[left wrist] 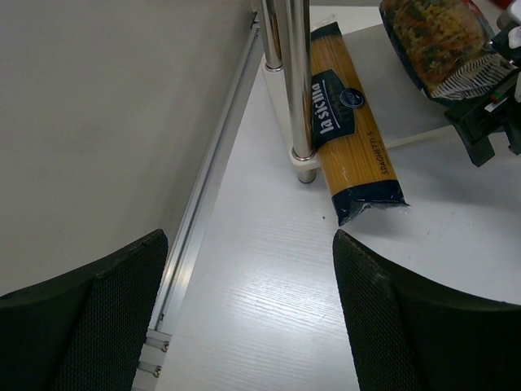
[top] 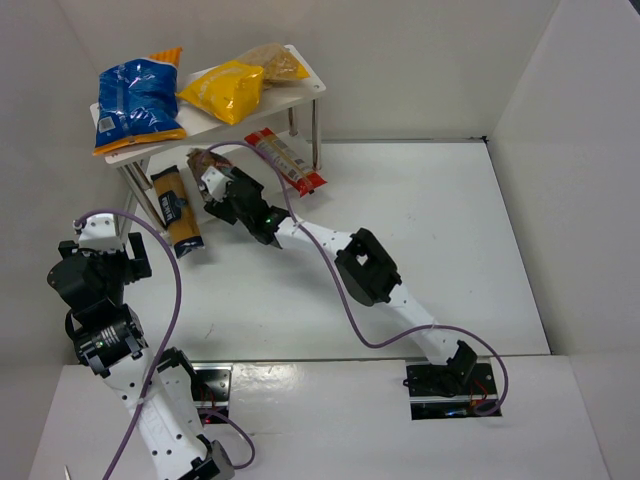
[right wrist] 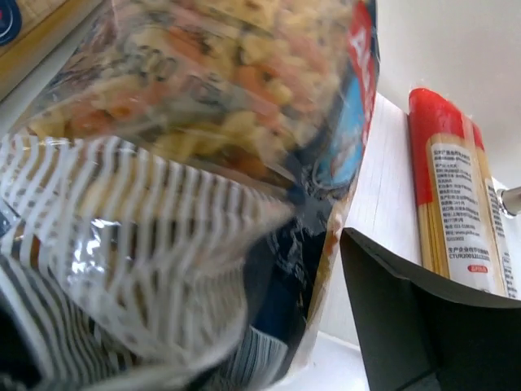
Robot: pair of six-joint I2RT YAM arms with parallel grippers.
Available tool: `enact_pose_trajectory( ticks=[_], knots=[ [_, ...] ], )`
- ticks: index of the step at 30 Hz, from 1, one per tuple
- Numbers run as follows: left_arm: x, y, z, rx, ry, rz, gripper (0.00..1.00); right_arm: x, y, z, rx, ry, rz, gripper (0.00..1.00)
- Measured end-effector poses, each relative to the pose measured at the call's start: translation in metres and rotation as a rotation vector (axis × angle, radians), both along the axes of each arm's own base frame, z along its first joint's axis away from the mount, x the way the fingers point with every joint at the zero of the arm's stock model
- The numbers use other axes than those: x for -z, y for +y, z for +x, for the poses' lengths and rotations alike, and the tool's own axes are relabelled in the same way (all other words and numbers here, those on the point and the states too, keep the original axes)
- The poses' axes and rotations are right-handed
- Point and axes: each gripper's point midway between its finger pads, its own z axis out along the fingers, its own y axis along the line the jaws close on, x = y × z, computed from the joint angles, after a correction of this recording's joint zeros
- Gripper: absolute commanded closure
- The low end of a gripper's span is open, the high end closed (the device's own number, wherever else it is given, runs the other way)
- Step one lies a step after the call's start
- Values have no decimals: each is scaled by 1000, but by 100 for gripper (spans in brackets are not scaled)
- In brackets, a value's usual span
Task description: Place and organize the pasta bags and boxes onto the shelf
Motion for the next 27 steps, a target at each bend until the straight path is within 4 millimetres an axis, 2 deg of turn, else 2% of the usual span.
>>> enact_pose_trajectory(
  ticks=[5, 11, 14, 18, 21, 23, 27],
  knots=[
    [0, 0, 0, 1, 0, 0, 12, 1, -14, -12, 2, 20, -12, 5],
    [0, -1, 0, 2, -2, 0, 12, 33, -44, -36, 4, 80, -109, 4],
    [-1, -1, -1, 3, -5, 3, 12, 39, -60, -51, 4, 103, -147, 4],
    [-1, -1, -1, 2, -6, 4, 12, 15, -70, -72, -17, 100, -143, 3],
    [-3, -2, -2, 3, -12, 8, 12, -19, -77, -88, -47, 90, -105, 1],
    [-3, -2, -2, 3, -13, 8, 12, -42, -88, -101, -68, 87, -82, 1],
    [-5, -4, -3, 8, -20, 12, 12, -76, -120, -135, -116, 110, -57, 1]
  ],
)
